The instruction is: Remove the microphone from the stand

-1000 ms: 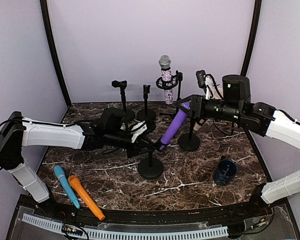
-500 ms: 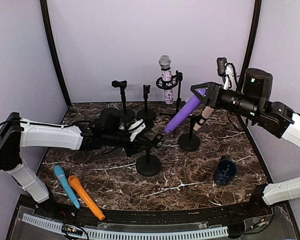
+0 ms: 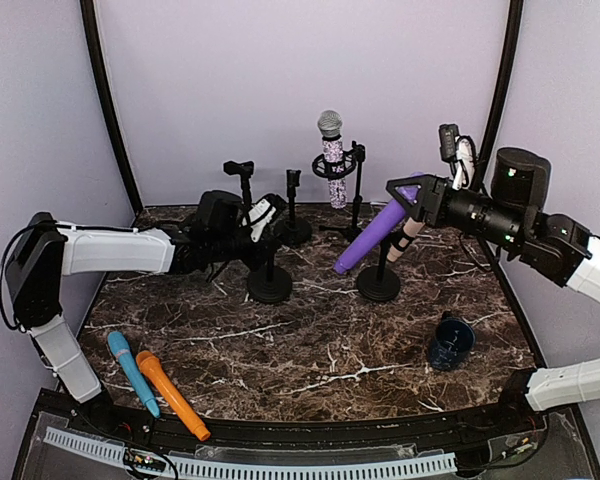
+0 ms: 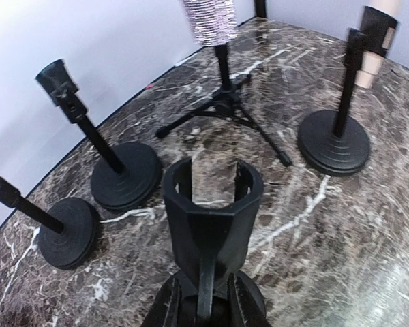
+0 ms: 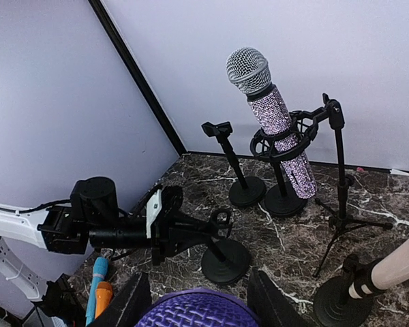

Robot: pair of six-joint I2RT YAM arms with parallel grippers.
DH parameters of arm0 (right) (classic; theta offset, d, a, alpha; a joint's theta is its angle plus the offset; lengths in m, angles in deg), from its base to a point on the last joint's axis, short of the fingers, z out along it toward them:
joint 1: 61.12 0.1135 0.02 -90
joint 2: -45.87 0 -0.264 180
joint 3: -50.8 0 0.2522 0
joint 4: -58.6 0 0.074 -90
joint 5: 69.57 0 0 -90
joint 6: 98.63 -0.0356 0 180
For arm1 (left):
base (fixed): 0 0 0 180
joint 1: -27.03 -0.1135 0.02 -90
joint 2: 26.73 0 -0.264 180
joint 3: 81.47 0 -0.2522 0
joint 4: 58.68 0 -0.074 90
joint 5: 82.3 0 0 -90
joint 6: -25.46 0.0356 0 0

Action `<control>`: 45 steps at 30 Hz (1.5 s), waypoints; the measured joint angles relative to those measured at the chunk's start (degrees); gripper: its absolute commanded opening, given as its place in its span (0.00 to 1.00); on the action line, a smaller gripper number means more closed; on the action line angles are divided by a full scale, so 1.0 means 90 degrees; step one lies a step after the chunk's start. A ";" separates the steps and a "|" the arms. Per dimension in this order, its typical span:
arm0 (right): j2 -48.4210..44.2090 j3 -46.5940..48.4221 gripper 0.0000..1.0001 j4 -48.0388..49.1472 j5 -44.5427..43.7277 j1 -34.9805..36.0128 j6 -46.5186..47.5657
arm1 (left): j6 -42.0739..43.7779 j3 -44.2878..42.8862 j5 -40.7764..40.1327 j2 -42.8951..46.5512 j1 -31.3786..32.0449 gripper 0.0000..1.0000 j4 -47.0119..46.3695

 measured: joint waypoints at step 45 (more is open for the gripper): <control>0.2465 -0.0539 0.23 0.1134 0.2127 0.0420 -0.0721 | -0.0396 -0.1248 0.1013 -0.1124 -0.1302 0.73 -0.1010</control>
